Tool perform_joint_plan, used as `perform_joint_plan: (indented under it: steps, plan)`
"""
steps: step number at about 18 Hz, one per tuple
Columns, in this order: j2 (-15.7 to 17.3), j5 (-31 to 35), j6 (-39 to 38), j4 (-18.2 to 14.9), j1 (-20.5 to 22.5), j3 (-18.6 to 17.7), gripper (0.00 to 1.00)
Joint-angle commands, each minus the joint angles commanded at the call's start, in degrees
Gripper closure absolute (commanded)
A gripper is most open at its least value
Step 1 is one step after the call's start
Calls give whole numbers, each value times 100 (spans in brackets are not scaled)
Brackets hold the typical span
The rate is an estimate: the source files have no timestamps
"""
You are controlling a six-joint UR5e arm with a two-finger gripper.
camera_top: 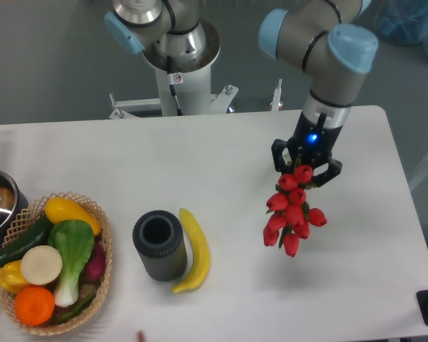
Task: Place the flowers on the table
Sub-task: 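Lower the held tulips toward the table beside the banana, then open the gripper to release the tulips onto the table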
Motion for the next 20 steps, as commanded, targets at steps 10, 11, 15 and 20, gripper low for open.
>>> perform_joint_plan:
  steps: [10, 11, 15, 20]
  plan:
    - [-765, 0, 9, 387, -88, 44, 63]
    - [-783, 0, 9, 405, -97, 44, 63]
    - [-818, -9, 26, 405, -88, 44, 45]
    - [-827, -88, 79, 432, -62, 70, 8]
